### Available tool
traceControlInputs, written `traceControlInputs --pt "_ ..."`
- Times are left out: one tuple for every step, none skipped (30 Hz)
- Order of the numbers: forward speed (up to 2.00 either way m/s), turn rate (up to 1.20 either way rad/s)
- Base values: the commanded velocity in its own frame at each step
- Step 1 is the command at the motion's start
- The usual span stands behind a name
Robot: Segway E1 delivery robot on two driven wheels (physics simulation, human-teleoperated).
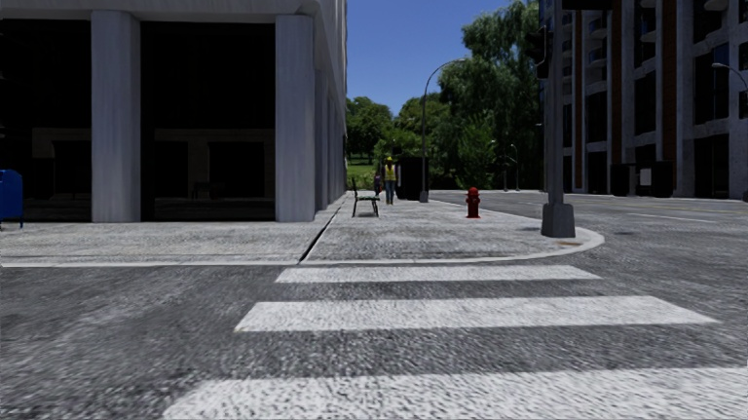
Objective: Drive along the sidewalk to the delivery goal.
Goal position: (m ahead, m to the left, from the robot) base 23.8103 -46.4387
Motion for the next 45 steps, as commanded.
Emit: traceControlInputs --pt "1.88 0.00" --pt "1.88 0.00" --pt "1.88 0.00" --pt "1.88 0.00" --pt "1.88 0.00" --pt "1.88 0.00" --pt "1.88 0.00" --pt "1.88 0.00" --pt "1.88 0.00" --pt "1.88 0.00" --pt "1.88 0.00" --pt "1.88 0.00" --pt "1.88 0.00" --pt "1.88 0.00" --pt "1.88 0.00" --pt "1.88 0.00" --pt "1.88 0.00" --pt "1.88 0.00" --pt "1.88 0.00" --pt "1.88 0.00" --pt "1.88 0.00" --pt "1.88 0.00" --pt "1.88 0.00" --pt "1.88 0.00" --pt "1.88 0.00" --pt "1.88 0.00" --pt "1.88 0.00" --pt "1.88 0.00" --pt "1.88 0.00" --pt "1.88 0.00" --pt "1.88 0.00" --pt "1.88 0.00" --pt "1.88 0.00" --pt "1.88 0.00" --pt "1.88 0.00" --pt "1.88 0.00" --pt "1.88 0.00" --pt "1.88 0.00" --pt "1.88 0.00" --pt "1.88 0.00" --pt "1.88 0.00" --pt "1.88 0.00" --pt "1.88 0.00" --pt "1.88 0.00" --pt "1.88 0.00"
